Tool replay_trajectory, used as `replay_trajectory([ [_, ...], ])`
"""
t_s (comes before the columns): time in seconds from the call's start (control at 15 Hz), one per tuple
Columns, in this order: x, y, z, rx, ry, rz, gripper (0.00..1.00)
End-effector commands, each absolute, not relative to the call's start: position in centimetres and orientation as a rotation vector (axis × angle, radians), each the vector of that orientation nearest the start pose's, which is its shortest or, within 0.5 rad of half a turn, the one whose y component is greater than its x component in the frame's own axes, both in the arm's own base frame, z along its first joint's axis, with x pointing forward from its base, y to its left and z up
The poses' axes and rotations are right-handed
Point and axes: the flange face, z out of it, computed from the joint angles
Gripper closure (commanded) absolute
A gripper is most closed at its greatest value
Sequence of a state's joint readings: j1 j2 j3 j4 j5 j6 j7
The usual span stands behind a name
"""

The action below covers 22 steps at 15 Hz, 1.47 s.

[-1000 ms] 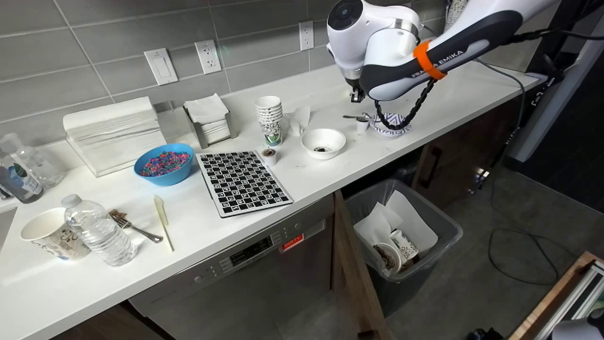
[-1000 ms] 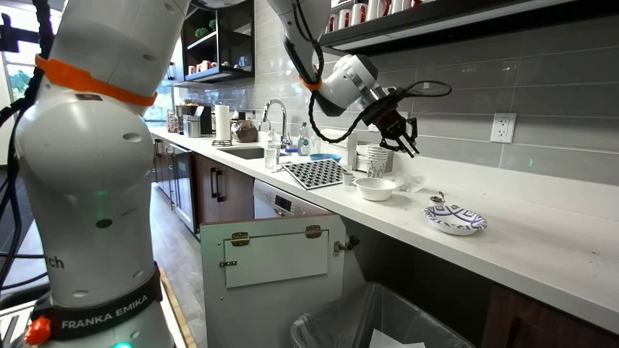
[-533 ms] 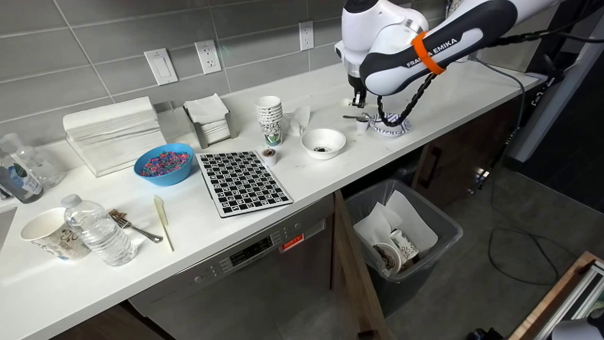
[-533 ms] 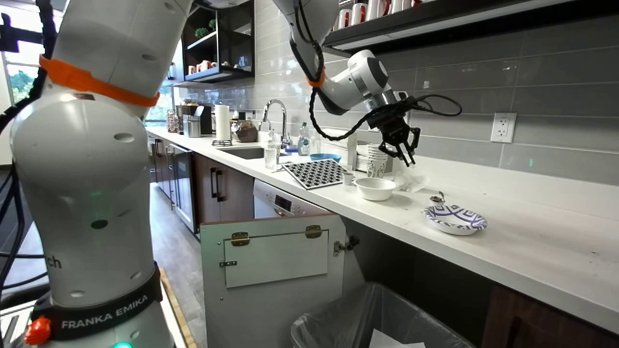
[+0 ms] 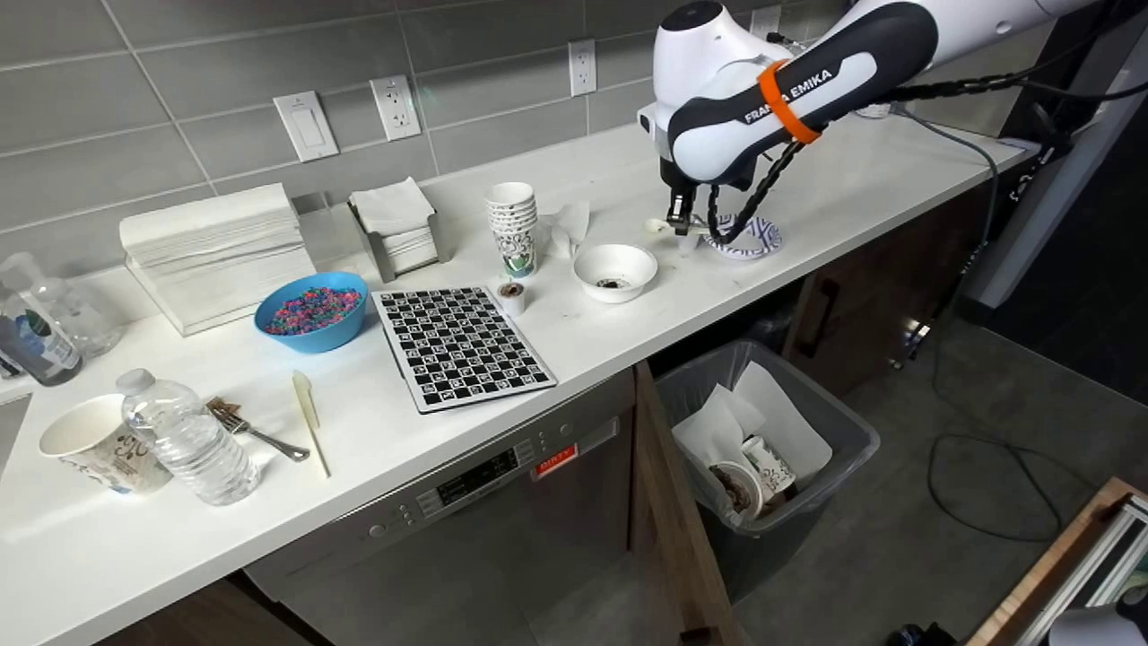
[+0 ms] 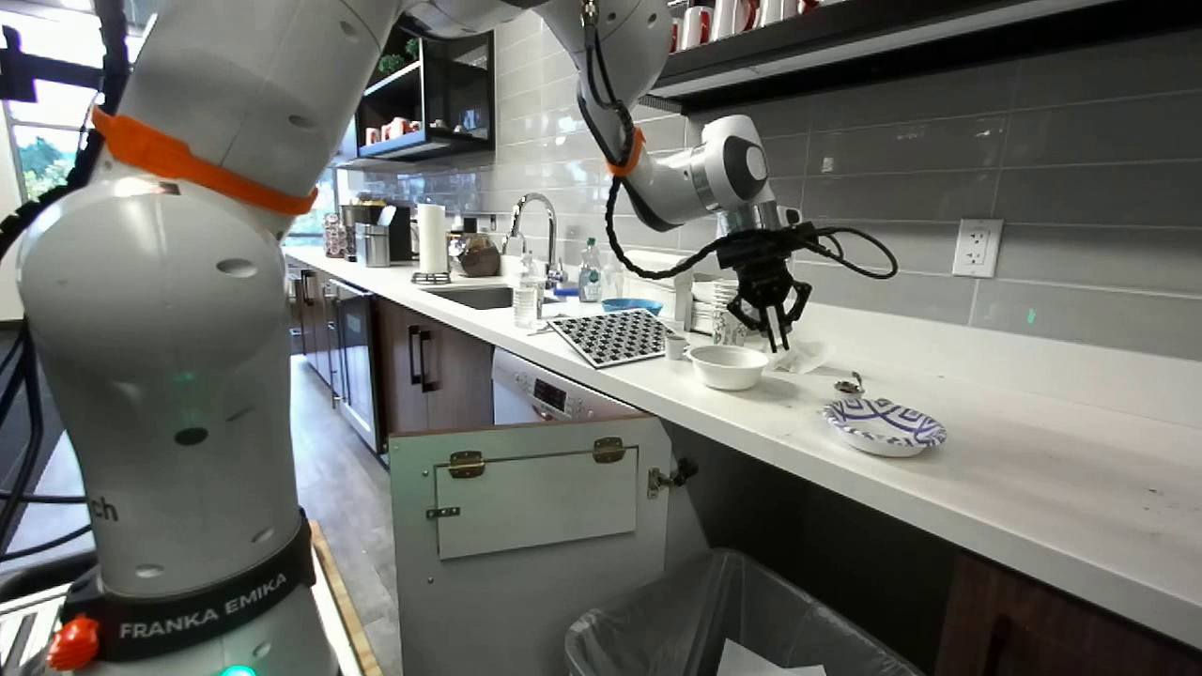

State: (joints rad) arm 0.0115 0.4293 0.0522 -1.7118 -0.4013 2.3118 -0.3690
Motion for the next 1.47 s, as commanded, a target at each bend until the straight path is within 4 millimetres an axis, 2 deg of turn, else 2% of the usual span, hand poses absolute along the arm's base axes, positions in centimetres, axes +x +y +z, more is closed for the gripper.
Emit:
replay_trajectory([
  [0.0, 68.9, 3.0, 34.6, -3.230, -1.089, -0.155, 0.96],
  [0.73, 70.2, 1.7, 30.9, -3.232, -0.952, -0.072, 0.96],
  [1.4, 70.7, 1.7, 32.2, -3.287, -0.862, -0.089, 0.96],
])
